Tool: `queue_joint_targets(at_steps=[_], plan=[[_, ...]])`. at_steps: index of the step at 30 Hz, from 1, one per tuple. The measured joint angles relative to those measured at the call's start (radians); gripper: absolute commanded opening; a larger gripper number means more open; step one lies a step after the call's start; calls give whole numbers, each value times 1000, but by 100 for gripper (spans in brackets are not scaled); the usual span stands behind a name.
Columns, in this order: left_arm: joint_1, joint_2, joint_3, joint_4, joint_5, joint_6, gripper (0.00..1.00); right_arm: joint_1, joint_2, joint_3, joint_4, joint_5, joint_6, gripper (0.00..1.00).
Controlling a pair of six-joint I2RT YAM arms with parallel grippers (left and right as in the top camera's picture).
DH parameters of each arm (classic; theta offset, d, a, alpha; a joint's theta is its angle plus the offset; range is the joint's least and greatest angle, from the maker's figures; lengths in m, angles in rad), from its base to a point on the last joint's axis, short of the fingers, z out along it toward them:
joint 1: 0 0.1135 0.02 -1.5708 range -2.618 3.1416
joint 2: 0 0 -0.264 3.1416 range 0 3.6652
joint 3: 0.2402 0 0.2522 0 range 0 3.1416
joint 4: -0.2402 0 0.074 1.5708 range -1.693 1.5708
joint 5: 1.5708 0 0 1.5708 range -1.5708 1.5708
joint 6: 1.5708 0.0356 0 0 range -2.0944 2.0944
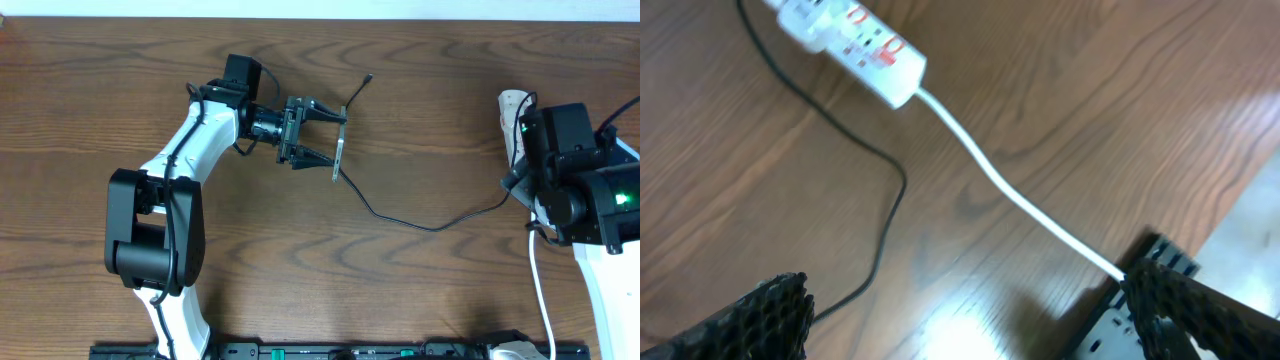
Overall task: Plug charger to phone and switch on socket
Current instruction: 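Swing the right gripper left from the power strip toward the phone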
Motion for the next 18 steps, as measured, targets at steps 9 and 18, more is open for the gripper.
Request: queue_joint_targets(at_steps=[9, 18], plan=[[0, 0, 0, 0, 0, 0, 66, 0, 2, 0, 56, -164, 1, 99], [0, 0, 0, 0, 0, 0, 66, 0, 2, 0, 111, -309, -3, 99]])
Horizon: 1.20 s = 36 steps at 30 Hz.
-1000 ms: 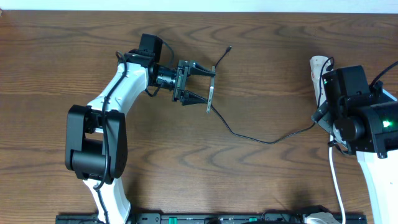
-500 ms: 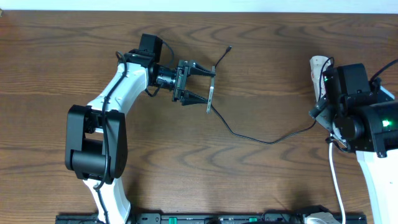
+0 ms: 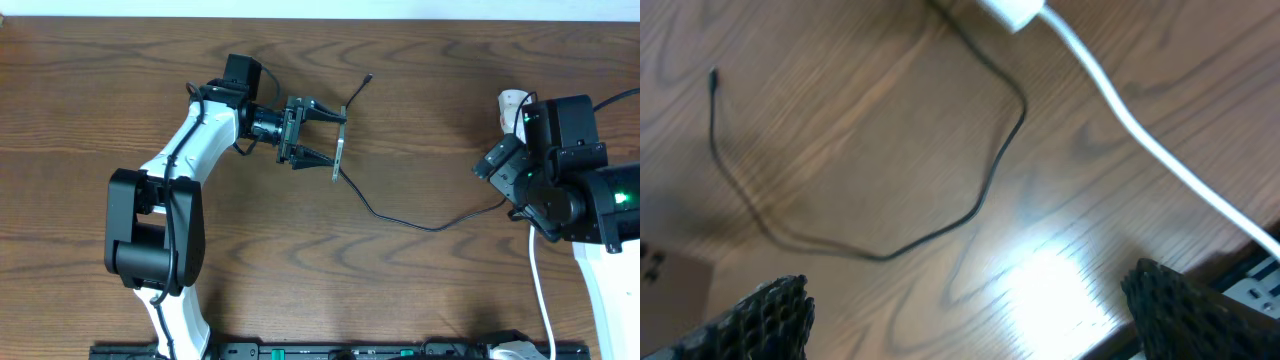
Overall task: Plug charger to phone and switch on socket
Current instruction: 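Swing the right gripper left from the power strip toward the phone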
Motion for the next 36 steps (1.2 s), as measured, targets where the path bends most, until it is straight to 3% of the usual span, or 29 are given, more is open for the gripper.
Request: queue_joint_targets(at_steps=[8, 21, 36], plan=[[0, 0, 0, 0, 0, 0, 66, 17, 0, 0, 103, -208, -268, 99], [0, 0, 0, 0, 0, 0, 66, 154, 7, 0, 163, -283, -351, 99], [0, 0, 0, 0, 0, 0, 66, 302, 73, 0, 350, -291, -378, 99]])
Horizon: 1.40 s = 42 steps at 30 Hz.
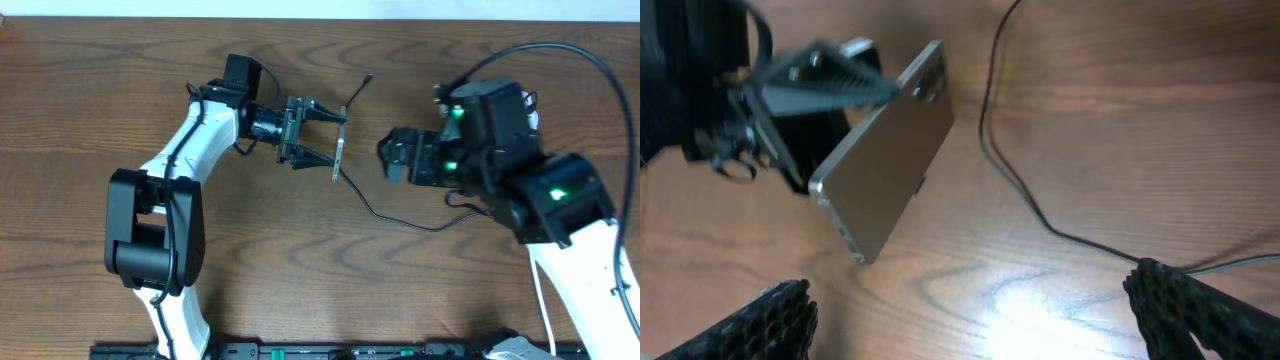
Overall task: Plug charger to phone and switch on socket
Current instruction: 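Swing the right gripper left from the power strip toward the phone, then close the right gripper on the phone's edge beside the left gripper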
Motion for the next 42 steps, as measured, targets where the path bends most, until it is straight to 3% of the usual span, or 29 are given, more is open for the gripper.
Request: queue_joint_targets(at_steps=[16, 31, 35, 42], plan=[[0, 0, 0, 0, 0, 0, 66, 309, 218, 67, 14, 303, 56, 99], [0, 0, 0, 0, 0, -23, 66, 425, 346, 103, 13, 603, 321, 98], [0, 0, 0, 0, 0, -27, 66, 442, 392, 103, 9, 653, 367, 90], [0, 0, 0, 0, -1, -28, 66, 441, 397, 103, 9, 702, 398, 57]])
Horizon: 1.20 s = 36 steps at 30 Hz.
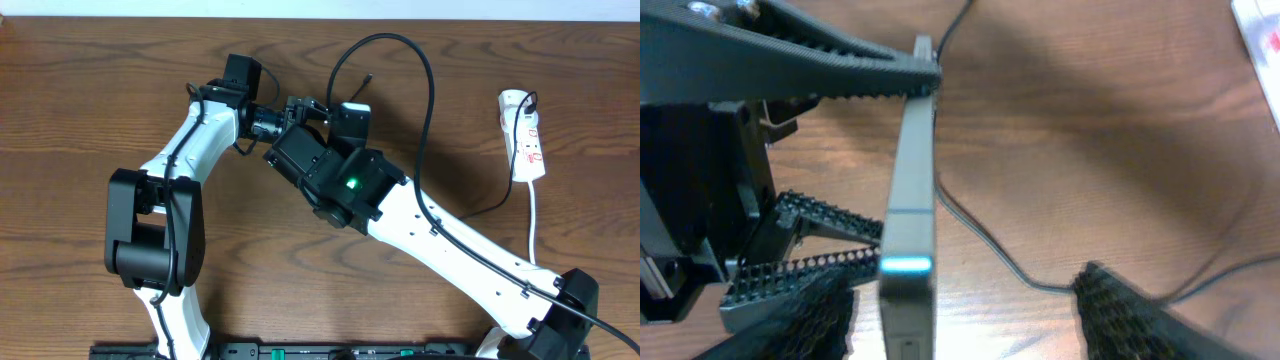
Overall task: Plug charger to phone and switch on socket
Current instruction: 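Close the right gripper on the phone's edge beside the left gripper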
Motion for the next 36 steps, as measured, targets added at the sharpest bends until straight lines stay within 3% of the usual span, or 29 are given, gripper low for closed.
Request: queue_joint_targets(at_steps=[2, 36], plan=[[0, 0, 0, 0, 0, -2, 66, -1, 0, 0, 0, 8, 1, 50], [0, 0, 0, 0, 0, -2, 66, -49, 0, 0, 46, -58, 2, 37]])
